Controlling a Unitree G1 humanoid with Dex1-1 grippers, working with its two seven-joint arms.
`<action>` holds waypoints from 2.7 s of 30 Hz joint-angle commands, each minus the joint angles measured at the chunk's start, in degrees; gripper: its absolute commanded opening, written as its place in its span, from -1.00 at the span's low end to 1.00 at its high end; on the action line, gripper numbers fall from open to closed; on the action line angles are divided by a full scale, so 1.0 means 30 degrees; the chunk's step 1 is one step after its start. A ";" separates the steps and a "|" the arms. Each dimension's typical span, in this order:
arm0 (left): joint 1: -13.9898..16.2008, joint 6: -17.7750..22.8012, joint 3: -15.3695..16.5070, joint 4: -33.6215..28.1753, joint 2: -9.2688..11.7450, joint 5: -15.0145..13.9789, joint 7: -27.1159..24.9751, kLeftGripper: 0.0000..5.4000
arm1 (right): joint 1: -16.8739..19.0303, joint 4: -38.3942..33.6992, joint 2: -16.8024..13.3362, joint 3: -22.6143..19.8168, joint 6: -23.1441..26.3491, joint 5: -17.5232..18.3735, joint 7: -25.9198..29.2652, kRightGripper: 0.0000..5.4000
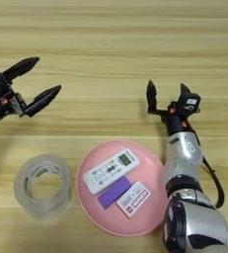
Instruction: Move the objects on the table
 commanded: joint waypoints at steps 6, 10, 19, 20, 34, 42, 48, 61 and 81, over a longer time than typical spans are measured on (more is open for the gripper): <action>-0.0686 -0.5968 0.0951 0.5816 -0.2106 0.4701 0.6535 0.99 | -0.0257 0.0145 -0.0263 -0.0173 0.0055 0.0141 0.0141 1.00; -0.1523 -0.8329 0.1636 0.9449 -0.2740 0.5813 0.9389 0.99 | -0.0270 0.0158 -0.0306 -0.0214 0.0086 0.0195 0.0205 1.00; -0.3658 -1.2136 0.2144 1.5510 -0.2448 0.7548 1.3020 0.99 | -0.0239 0.0209 -0.0593 -0.0403 0.0222 0.0432 0.0550 1.00; -0.3790 -1.2248 0.2297 1.5778 -0.2507 0.7304 1.2977 0.99 | -0.0250 0.0229 -0.0633 -0.0432 0.0249 0.0458 0.0598 1.00; -0.4473 -1.3760 0.2235 1.7293 -0.2727 0.7621 1.4030 0.99 | -0.0194 -0.0259 -0.1037 -0.0261 0.0126 0.0564 0.1921 1.00; -0.4484 -1.4035 0.2100 1.7241 -0.2884 0.7863 1.4329 0.99 | 0.1237 -0.7174 -0.1372 0.1674 0.1454 0.0849 0.4468 1.00; -0.4545 -1.4166 0.2051 1.7337 -0.2919 0.7965 1.4509 0.99 | 0.2572 -1.3449 -0.2711 0.3552 0.3883 0.0997 0.6133 1.00; -0.4800 -1.4212 0.2058 1.7617 -0.2920 0.7938 1.4648 0.99 | 0.3498 -1.7985 -0.6873 0.7731 0.8583 0.0295 1.1907 1.00; -0.4937 -1.4328 0.1866 1.7818 -0.2901 0.8160 1.4811 0.99 | 0.2703 -1.7546 -1.1127 1.2260 1.0333 -0.3599 1.8194 1.00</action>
